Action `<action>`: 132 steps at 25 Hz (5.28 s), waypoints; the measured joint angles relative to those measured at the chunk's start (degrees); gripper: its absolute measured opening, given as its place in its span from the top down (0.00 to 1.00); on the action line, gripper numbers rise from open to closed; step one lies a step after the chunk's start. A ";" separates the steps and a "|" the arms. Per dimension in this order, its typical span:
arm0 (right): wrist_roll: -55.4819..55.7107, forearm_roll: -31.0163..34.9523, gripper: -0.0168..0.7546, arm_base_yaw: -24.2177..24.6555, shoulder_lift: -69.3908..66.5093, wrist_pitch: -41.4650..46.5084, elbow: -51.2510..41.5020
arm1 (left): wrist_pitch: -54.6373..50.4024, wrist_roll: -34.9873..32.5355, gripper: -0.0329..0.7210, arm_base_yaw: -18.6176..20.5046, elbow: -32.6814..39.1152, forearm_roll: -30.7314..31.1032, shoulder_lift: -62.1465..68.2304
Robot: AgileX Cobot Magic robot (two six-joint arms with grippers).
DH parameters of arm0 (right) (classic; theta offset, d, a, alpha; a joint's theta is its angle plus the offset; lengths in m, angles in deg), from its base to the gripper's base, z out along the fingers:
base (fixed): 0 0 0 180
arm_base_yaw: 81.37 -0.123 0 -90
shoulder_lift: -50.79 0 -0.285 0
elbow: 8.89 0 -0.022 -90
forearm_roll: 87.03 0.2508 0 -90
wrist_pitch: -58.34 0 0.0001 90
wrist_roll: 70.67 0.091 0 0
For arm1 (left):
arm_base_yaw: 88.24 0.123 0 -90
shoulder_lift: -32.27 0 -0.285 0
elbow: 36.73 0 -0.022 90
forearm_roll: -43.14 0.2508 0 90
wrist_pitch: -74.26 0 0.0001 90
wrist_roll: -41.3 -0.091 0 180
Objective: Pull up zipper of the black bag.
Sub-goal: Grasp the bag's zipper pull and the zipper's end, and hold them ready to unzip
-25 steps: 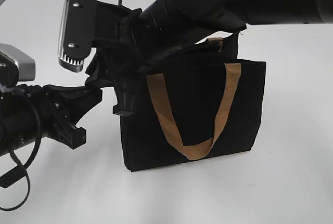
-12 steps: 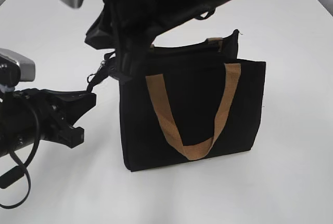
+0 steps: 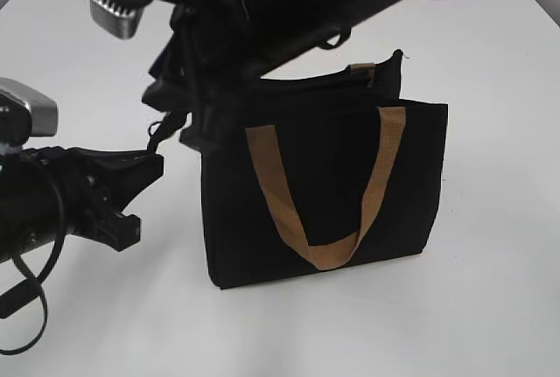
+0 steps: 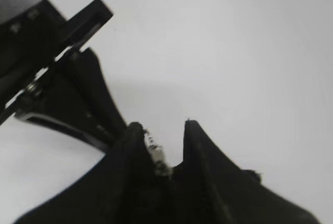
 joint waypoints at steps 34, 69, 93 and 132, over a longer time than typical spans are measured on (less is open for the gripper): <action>23.40 -15.56 0.66 0.00 -8.21 19.21 19.03 | 0.74 -59.38 0.92 0.00 -4.18 -17.59 0.00; 25.81 -12.55 0.98 4.00 -13.88 13.62 19.16 | 1.59 -63.07 0.92 0.00 -4.63 -19.79 0.00; 14.51 -0.71 0.64 4.65 -13.39 15.39 19.22 | 1.69 -63.07 0.92 0.00 -4.63 -19.97 0.00; 23.39 -5.98 0.98 8.47 -10.82 24.38 19.22 | 0.97 -63.07 0.92 0.00 -4.63 -26.47 0.00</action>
